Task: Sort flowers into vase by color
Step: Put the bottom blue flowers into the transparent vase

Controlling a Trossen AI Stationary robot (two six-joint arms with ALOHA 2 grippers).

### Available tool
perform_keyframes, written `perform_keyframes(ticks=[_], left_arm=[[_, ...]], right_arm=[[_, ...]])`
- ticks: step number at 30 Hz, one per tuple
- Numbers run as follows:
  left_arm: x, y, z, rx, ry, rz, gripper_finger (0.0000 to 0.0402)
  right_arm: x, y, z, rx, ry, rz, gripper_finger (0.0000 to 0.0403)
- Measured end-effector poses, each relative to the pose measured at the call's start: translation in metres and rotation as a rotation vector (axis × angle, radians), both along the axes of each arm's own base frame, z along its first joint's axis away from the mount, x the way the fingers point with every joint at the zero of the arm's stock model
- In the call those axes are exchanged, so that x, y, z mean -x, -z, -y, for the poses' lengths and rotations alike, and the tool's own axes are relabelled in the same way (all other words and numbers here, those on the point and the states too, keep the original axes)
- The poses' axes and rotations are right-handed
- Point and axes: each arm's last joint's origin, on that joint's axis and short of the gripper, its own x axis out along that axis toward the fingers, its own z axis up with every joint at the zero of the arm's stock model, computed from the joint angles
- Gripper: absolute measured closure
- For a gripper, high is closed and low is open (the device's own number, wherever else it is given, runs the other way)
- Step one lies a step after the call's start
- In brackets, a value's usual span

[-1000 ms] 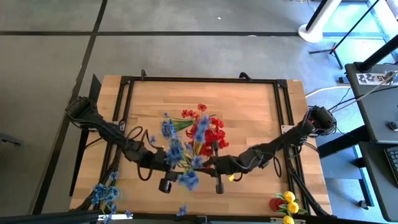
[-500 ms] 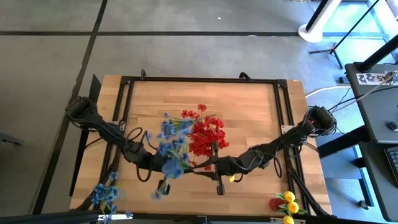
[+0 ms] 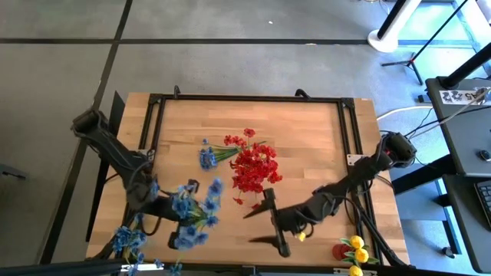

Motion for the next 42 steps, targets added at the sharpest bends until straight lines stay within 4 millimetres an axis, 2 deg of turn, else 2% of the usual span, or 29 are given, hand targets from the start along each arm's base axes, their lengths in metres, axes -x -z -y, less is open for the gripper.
perform_keyframes(ticks=[4, 13, 22, 25, 30, 34, 42], left_arm=[[0.025, 0.000, 0.000, 0.008, -0.005, -0.024, 0.0391], [0.081, 0.001, 0.006, -0.028, 0.289, -0.119, 0.0392], [0.111, 0.017, 0.014, 0.060, 0.427, -0.362, 0.0389], [0.116, 0.018, 0.011, 0.064, 0.403, -0.387, 0.0388], [0.132, 0.014, -0.008, 0.074, 0.256, -0.397, 0.0387], [0.142, 0.007, -0.026, 0.064, 0.149, -0.349, 0.0387], [0.150, -0.014, -0.063, 0.057, -0.028, -0.216, 0.0387]], right_arm=[[0.007, -0.002, -0.010, 0.058, -0.022, 0.038, 0.0095], [0.013, -0.003, -0.018, 0.043, -0.070, 0.043, 0.0091], [0.014, 0.000, -0.020, 0.040, -0.072, 0.014, 0.0091], [0.010, 0.001, -0.015, 0.052, -0.056, 0.005, 0.0091], [0.004, 0.001, -0.007, 0.047, -0.037, 0.005, 0.0091], [0.002, 0.001, -0.003, 0.039, -0.029, -0.003, 0.0091], [0.002, 0.000, -0.003, 0.008, -0.019, -0.003, 0.0091]])
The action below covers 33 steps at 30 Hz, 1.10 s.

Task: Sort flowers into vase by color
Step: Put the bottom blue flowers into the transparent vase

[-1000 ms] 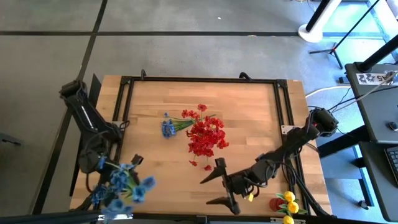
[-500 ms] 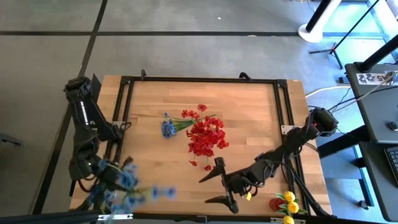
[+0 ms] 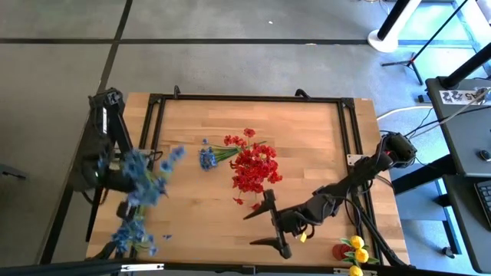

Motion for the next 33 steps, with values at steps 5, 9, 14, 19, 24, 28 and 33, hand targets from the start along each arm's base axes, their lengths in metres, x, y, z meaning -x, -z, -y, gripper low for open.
perform_keyframes(ticks=[5, 9, 14, 19, 24, 28, 33], left_arm=[[0.004, -0.025, -0.007, 0.224, 0.123, 0.079, 0.0386], [0.011, -0.026, 0.002, 0.189, 0.473, 0.029, 0.0386], [0.021, -0.011, 0.000, 0.101, 0.549, -0.109, 0.0386], [0.028, -0.006, -0.010, 0.009, 0.603, -0.136, 0.0386], [0.036, 0.001, -0.050, 0.034, 0.589, -0.159, 0.0386], [0.040, 0.016, -0.077, 0.124, 0.618, -0.123, 0.0386], [0.045, 0.037, -0.074, 0.301, 0.823, -0.031, 0.0386]], right_arm=[[-0.001, 0.000, 0.002, -0.035, 0.052, -0.017, 0.0091], [-0.001, 0.000, 0.002, -0.072, 0.065, -0.029, 0.0091], [-0.001, 0.001, 0.004, -0.126, 0.114, -0.043, 0.0091], [-0.002, 0.001, 0.008, -0.207, 0.241, -0.057, 0.0091], [-0.002, 0.001, 0.010, -0.277, 0.325, -0.065, 0.0091], [-0.002, 0.001, 0.013, -0.317, 0.392, -0.065, 0.0091], [-0.002, 0.002, 0.013, -0.350, 0.433, -0.066, 0.0091]])
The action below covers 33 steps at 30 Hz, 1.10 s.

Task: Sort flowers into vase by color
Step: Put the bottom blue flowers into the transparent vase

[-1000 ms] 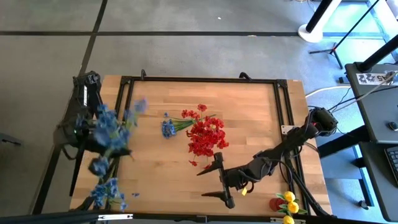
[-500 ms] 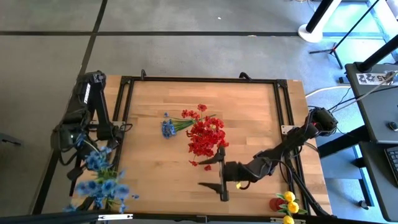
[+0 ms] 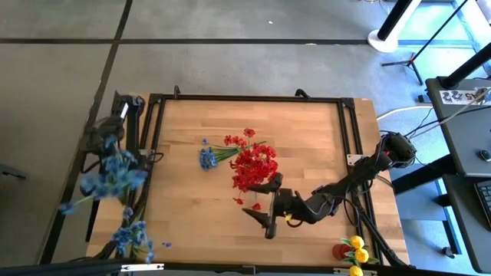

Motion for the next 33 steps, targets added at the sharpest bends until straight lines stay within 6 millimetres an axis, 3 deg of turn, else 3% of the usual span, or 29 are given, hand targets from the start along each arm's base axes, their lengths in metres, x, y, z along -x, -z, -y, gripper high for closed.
perform_keyframes(ticks=[9, 15, 20, 33], left_arm=[[-0.002, 0.058, 0.035, 0.066, 0.134, 0.069, 0.0386], [-0.001, 0.079, 0.042, 0.117, 0.165, 0.182, 0.0386], [-0.001, 0.089, 0.043, 0.147, 0.158, 0.230, 0.0386], [-0.003, 0.094, 0.057, 0.085, 0.176, 0.211, 0.0386]], right_arm=[[0.000, 0.000, 0.001, -0.068, 0.024, 0.008, 0.0091], [0.000, 0.001, 0.001, -0.097, 0.021, 0.010, 0.0091], [0.000, 0.001, 0.001, -0.095, 0.025, 0.007, 0.0091], [0.000, 0.004, 0.002, -0.086, 0.064, -0.016, 0.0091]])
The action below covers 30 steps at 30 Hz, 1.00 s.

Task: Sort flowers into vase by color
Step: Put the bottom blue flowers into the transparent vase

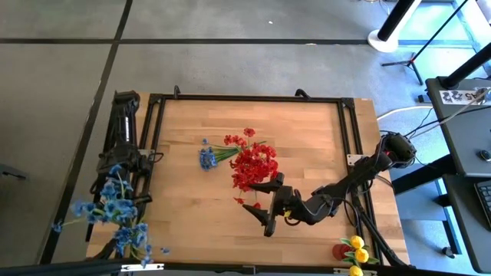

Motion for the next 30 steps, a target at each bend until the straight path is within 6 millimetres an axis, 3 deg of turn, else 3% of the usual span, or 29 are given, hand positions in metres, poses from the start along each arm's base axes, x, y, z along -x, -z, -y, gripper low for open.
perform_keyframes(ticks=[15, 30], left_arm=[[-0.005, 0.008, 0.022, -0.041, -0.038, -0.039, 0.0386], [-0.008, 0.023, 0.025, -0.104, -0.122, -0.219, 0.0371]], right_arm=[[0.000, 0.000, 0.001, -0.003, 0.026, -0.001, 0.0091], [0.000, 0.001, 0.001, 0.001, 0.026, -0.006, 0.0091]])
